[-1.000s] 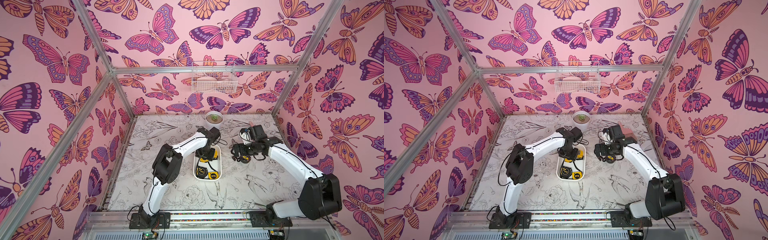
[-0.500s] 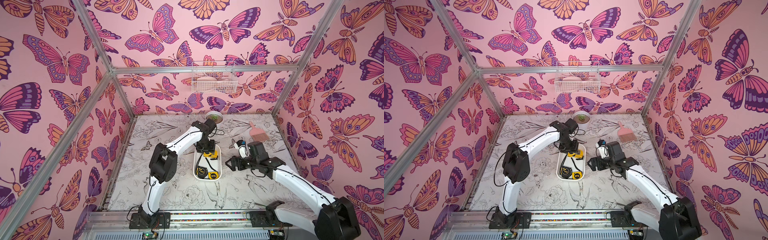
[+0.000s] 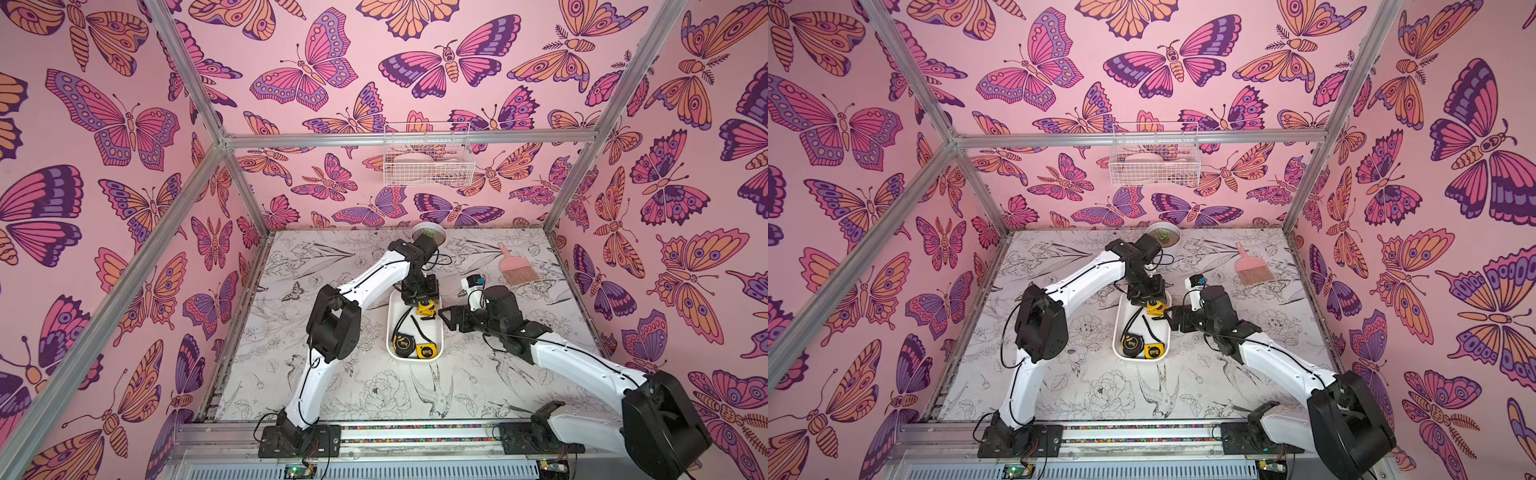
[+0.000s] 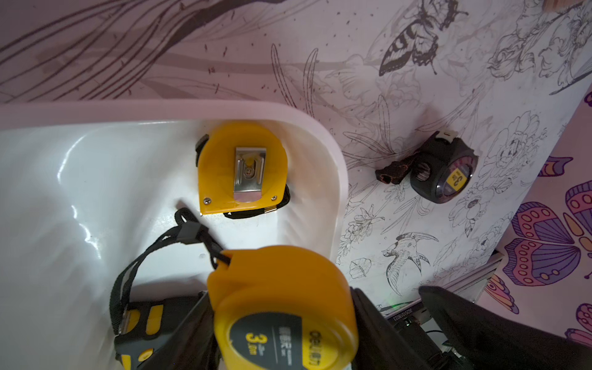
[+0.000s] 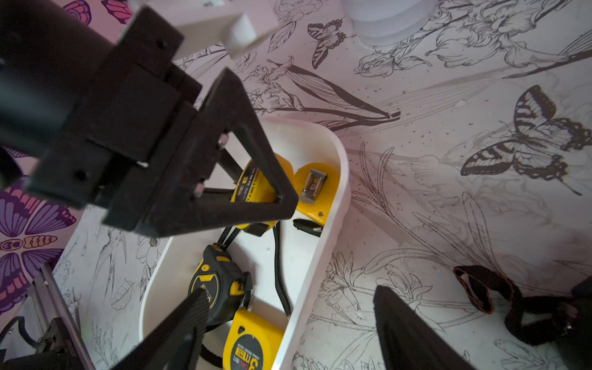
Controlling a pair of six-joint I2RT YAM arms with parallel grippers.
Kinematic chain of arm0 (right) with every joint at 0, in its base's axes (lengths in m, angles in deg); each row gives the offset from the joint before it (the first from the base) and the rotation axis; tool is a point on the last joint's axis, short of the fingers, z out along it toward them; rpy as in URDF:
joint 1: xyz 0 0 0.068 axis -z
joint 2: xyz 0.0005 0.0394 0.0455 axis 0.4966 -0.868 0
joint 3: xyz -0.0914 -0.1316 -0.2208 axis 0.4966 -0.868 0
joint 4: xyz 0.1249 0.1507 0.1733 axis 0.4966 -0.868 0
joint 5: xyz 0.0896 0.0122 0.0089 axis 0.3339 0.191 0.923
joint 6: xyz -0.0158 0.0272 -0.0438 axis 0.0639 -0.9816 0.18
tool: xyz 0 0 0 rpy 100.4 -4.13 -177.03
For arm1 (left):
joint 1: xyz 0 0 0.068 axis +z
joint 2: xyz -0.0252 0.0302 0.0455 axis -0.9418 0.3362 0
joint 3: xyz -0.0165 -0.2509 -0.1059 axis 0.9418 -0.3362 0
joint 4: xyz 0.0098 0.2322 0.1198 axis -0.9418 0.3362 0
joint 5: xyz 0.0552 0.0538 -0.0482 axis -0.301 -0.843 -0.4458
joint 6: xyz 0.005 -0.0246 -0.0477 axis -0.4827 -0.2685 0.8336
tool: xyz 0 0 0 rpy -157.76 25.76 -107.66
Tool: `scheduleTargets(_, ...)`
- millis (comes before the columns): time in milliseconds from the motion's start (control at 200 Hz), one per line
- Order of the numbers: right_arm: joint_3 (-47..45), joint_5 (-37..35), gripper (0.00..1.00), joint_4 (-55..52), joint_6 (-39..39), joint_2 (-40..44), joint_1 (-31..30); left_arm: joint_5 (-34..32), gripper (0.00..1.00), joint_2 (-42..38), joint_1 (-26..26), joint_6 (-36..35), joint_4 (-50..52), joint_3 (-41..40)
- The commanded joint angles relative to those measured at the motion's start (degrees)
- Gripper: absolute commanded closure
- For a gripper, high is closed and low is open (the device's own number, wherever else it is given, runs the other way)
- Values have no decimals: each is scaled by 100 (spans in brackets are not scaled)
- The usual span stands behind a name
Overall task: Take the tape measure out of the storage box
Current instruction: Place the tape measure at the center of the board.
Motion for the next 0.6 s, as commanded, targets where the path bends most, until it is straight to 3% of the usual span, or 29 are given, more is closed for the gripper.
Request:
scheduleTargets(0, -19, -134, 19, 635, -324, -120, -64, 122, 64, 6, -15, 331, -72, 227)
scheduleTargets(280, 100, 104, 26, 1011, -451, -513, -269, 288, 64, 51, -16, 867, -348, 241)
scheduleTargets(596, -122, -596, 38, 1490, -593, -406, -271, 772, 64, 88, -68, 1519, -702, 241)
